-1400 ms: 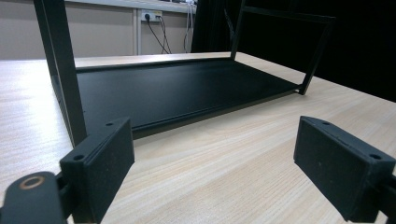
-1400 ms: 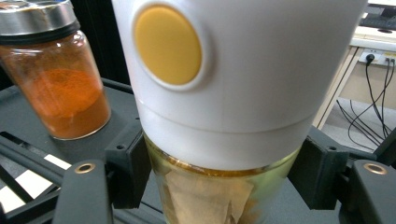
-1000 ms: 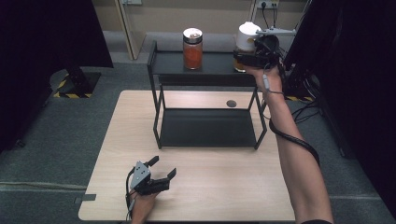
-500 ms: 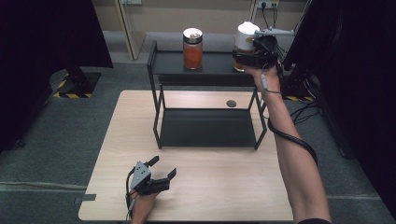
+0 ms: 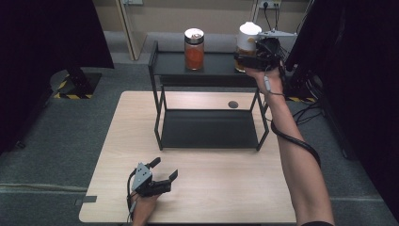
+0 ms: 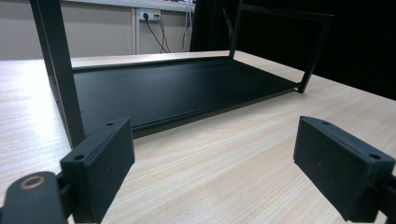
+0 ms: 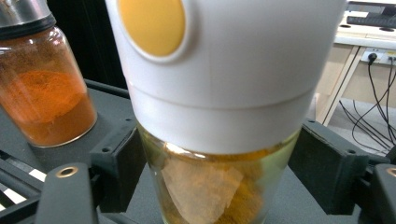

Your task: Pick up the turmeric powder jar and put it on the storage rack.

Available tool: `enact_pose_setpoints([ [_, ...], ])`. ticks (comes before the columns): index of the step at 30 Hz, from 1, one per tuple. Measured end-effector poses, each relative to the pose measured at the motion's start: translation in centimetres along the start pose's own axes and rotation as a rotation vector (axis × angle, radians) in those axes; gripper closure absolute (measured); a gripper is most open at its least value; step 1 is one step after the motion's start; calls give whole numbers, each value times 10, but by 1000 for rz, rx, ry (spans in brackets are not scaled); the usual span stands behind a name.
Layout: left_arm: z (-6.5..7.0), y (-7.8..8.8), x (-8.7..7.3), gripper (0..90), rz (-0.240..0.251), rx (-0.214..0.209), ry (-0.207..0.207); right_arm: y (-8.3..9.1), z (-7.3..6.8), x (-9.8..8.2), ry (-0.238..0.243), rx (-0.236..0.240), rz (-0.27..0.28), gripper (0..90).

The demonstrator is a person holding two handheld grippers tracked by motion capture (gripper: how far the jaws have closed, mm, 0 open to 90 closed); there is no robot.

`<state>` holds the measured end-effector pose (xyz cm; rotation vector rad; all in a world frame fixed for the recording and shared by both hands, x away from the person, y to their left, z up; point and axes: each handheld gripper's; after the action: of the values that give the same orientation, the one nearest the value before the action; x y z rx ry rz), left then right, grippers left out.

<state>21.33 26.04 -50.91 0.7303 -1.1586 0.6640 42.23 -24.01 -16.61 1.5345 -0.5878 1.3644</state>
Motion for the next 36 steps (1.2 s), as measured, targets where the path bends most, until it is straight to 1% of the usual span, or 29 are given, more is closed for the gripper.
enact_pose_setpoints([
  [10, 0, 0, 0, 119, -1, -1, -2, 10, 3, -15, 5, 13, 47, 219],
  [13, 1, 0, 0, 119, -3, -1, -4, 15, 3, -19, 13, 16, 52, 219],
  [17, 1, 0, 1, 119, -5, -1, -7, 23, 1, -26, 25, 17, 60, 219],
  [23, 1, -1, 1, 119, -8, 0, -12, 41, -3, -41, 34, 27, 80, 219],
  [28, 2, -1, 1, 119, -7, 2, -13, 56, -7, -61, 41, 63, 91, 218],
  [32, 3, -1, 0, 119, -4, 3, -15, 69, -14, -83, 55, 92, 96, 218],
  [36, 3, -1, 0, 119, -3, 4, -17, 81, -22, -106, 72, 110, 93, 215],
])
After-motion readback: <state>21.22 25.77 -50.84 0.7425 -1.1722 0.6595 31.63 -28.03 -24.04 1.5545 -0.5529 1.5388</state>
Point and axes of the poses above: each handheld gripper's, and its own axes: y roughly backward along the jaws, x roughly out of its top, z roughly to its right, and after that the axes turned 6 degrees about y, right-handed
